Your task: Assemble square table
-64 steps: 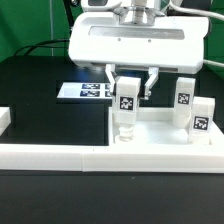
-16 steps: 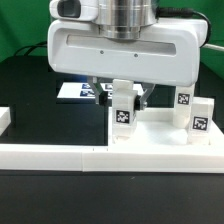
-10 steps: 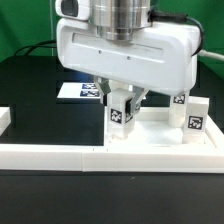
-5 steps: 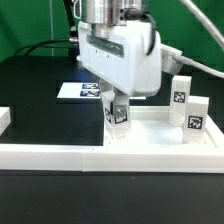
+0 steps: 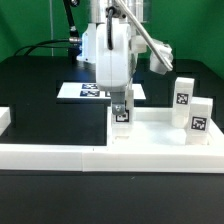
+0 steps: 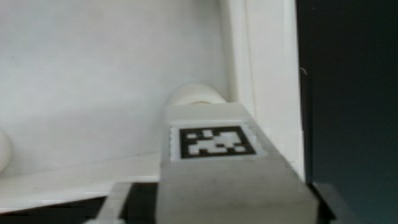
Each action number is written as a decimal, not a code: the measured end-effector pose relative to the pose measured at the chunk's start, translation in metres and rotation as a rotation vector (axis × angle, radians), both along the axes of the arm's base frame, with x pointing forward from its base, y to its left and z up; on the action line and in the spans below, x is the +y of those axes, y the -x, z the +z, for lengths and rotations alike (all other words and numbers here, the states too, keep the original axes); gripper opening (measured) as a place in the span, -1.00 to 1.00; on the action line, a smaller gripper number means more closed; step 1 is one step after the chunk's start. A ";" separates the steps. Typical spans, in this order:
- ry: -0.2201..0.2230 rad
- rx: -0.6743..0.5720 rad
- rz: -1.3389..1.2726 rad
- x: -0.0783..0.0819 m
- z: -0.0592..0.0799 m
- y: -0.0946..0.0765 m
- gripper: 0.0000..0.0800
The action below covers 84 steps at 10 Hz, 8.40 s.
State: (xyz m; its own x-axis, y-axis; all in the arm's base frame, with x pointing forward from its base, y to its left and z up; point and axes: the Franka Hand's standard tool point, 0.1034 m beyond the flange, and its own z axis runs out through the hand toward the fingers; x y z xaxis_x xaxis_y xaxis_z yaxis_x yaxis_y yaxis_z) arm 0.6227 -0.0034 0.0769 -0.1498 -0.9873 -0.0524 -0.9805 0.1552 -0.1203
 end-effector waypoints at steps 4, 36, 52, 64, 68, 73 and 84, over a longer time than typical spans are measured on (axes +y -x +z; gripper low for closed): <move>0.041 0.017 0.282 0.010 0.004 0.000 0.56; -0.044 -0.047 -0.025 0.012 -0.002 0.005 0.24; 0.083 0.002 0.825 0.013 -0.004 0.002 -0.26; -0.138 0.107 -0.374 0.014 -0.007 0.006 -0.27; -0.113 0.101 0.078 0.012 -0.009 0.011 0.47; -0.071 0.075 0.459 0.010 -0.010 0.013 0.62; -0.017 0.125 0.349 0.008 -0.012 0.014 -0.29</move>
Offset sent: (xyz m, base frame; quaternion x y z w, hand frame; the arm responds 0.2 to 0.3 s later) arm -0.0025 0.0206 0.0216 -0.0538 0.0217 -0.3550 0.9331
